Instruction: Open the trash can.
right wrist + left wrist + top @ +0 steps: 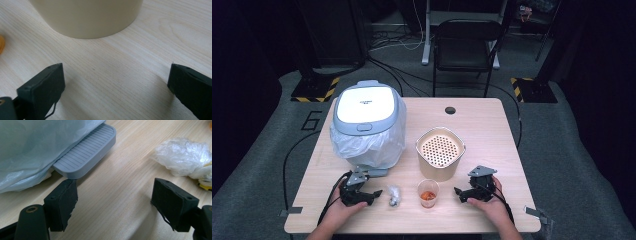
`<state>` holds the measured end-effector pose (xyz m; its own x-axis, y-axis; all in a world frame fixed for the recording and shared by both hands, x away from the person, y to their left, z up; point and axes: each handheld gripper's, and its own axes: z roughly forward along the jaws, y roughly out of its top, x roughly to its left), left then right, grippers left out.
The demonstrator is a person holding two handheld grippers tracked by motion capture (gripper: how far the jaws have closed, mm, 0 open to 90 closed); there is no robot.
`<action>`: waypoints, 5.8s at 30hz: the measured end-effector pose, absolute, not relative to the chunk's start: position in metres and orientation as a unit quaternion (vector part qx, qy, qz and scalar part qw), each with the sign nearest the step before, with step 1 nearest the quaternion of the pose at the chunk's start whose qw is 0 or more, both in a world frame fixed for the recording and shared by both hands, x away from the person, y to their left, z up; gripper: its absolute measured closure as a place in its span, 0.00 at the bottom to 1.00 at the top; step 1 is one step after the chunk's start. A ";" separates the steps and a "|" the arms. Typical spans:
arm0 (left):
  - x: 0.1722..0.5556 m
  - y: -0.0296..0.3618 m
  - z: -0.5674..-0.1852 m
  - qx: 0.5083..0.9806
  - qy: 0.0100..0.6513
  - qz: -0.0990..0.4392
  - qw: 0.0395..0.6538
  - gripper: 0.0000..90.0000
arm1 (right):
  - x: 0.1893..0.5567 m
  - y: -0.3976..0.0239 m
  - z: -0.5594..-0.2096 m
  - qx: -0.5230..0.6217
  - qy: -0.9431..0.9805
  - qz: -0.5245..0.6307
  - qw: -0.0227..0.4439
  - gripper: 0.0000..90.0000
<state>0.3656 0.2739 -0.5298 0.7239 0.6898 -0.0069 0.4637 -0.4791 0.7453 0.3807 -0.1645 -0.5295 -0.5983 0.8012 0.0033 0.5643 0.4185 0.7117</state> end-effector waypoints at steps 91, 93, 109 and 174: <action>0.364 0.273 -0.530 0.844 0.348 0.150 0.379 0.23 | 0.331 -0.072 -0.463 0.273 0.856 0.422 0.119 0.23; 0.364 0.273 -0.530 0.844 0.348 0.150 0.379 0.23 | 0.329 -0.078 -0.462 0.279 0.855 0.421 0.116 0.23; 0.364 0.273 -0.530 0.845 0.347 0.150 0.379 0.23 | 0.338 -0.157 -0.451 0.372 0.820 0.402 0.167 0.24; 0.364 0.273 -0.529 0.845 0.346 0.150 0.378 0.23 | 0.332 -0.158 -0.414 0.363 0.806 0.422 0.202 0.33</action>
